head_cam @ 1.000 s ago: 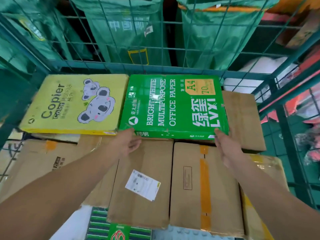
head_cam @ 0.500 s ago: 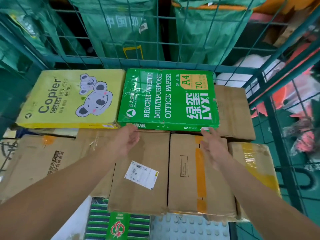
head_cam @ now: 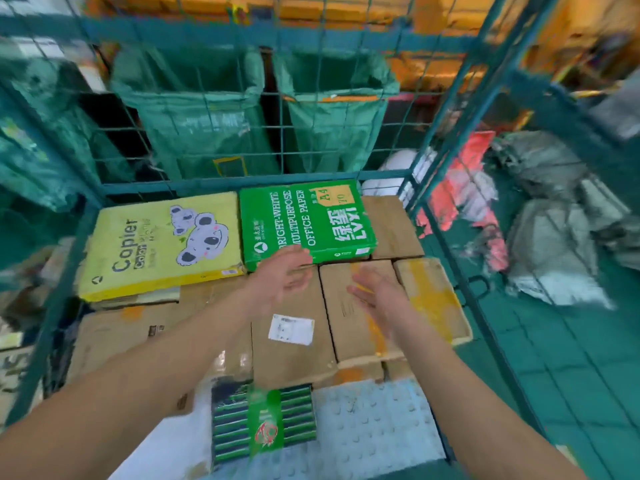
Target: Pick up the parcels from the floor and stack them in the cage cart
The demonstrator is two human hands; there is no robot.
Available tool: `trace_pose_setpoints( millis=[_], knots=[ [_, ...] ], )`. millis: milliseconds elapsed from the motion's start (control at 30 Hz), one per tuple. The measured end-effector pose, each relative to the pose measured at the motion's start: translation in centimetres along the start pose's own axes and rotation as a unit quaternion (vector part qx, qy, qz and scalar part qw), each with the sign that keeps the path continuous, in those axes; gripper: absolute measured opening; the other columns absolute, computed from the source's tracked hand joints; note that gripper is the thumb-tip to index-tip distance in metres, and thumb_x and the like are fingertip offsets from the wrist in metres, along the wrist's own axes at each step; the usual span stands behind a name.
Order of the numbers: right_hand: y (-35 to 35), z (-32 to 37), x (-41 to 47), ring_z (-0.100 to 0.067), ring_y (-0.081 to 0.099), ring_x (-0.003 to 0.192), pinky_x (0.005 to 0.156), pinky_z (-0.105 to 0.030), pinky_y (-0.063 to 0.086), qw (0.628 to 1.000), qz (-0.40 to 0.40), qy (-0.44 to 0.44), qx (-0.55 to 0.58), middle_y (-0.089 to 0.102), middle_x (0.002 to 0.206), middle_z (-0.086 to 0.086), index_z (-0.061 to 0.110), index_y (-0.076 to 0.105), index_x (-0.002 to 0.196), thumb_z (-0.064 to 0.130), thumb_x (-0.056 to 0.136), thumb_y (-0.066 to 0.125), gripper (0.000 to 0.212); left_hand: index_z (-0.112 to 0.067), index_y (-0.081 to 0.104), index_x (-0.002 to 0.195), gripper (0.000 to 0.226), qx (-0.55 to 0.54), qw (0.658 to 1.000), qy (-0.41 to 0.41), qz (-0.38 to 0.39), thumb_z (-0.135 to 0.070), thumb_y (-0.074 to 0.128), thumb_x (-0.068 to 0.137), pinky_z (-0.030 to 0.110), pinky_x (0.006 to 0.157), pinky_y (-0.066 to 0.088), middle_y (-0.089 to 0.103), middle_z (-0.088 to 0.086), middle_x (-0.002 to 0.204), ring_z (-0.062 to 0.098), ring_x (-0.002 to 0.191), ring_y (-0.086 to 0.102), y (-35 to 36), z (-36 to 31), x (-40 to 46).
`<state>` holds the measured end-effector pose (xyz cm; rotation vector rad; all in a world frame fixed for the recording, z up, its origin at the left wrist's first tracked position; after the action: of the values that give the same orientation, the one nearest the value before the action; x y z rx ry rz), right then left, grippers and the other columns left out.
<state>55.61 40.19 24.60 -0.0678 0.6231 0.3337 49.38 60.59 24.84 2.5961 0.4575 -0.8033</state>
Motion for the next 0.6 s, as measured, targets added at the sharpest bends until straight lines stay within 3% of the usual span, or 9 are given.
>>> trace_pose_setpoints(
  millis=[133, 267, 333, 433, 600],
  knots=[
    [0.5, 0.5, -9.9, -0.016, 0.069, 0.109, 0.080, -0.024, 0.055, 0.999, -0.025, -0.018, 0.026, 0.066, 0.127, 0.000, 0.028, 0.064, 0.118, 0.035, 0.105, 0.057, 0.016, -0.026, 0.050, 0.142, 0.045, 0.084, 0.993, 0.020, 0.078, -0.028, 0.066, 0.100, 0.041, 0.106, 0.052, 0.060, 0.001, 0.140, 0.025, 0.122, 0.064, 1.5, -1.4, -6.7],
    [-0.8, -0.7, -17.3, -0.017, 0.067, 0.115, 0.099, -0.034, 0.055, 0.996, -0.066, -0.043, 0.039, 0.067, 0.128, 0.001, 0.029, 0.064, 0.116, 0.040, 0.103, 0.061, 0.017, -0.025, 0.048, 0.146, 0.046, 0.157, 0.976, 0.024, 0.147, -0.030, 0.061, 0.103, 0.044, 0.113, 0.046, 0.057, 0.001, 0.143, 0.027, 0.129, 0.058, 3.3, -1.3, -12.5],
    [-2.3, -2.4, -21.0, -0.018, 0.067, 0.117, 0.104, -0.037, 0.053, 0.991, -0.098, -0.056, 0.066, 0.068, 0.129, 0.000, 0.026, 0.063, 0.125, 0.040, 0.103, 0.061, 0.027, -0.026, 0.048, 0.145, 0.044, 0.195, 0.963, 0.021, 0.185, -0.030, 0.060, 0.103, 0.044, 0.114, 0.045, 0.057, 0.001, 0.142, 0.026, 0.130, 0.057, 4.5, -0.2, -15.1],
    [-4.7, -5.2, -26.1, -0.020, 0.068, 0.118, 0.104, -0.036, 0.054, 0.982, -0.145, -0.072, 0.099, 0.069, 0.129, -0.001, 0.022, 0.060, 0.136, 0.040, 0.103, 0.060, 0.038, -0.026, 0.048, 0.145, 0.046, 0.236, 0.941, 0.020, 0.242, -0.035, 0.060, 0.102, 0.043, 0.113, 0.046, 0.057, -0.001, 0.143, 0.023, 0.128, 0.060, 6.6, 2.3, -17.8],
    [-8.1, -10.0, -33.4, -0.018, 0.067, 0.119, 0.103, -0.036, 0.054, 0.963, -0.216, -0.083, 0.140, 0.070, 0.127, 0.001, 0.025, 0.064, 0.131, 0.038, 0.101, 0.062, 0.033, -0.029, 0.053, 0.135, 0.036, 0.272, 0.914, 0.005, 0.302, -0.040, 0.060, 0.102, 0.044, 0.109, 0.049, 0.059, -0.002, 0.138, 0.021, 0.123, 0.062, 10.3, 6.4, -20.9]
  ],
)
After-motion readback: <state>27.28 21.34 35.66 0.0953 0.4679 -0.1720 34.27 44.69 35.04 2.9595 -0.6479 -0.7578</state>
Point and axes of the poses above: each hand's wrist, its own x-axis towards the middle knuckle, its own y-axis out of the palm, z = x × y, the point moved 4 cm from there along x, towards the middle knuckle
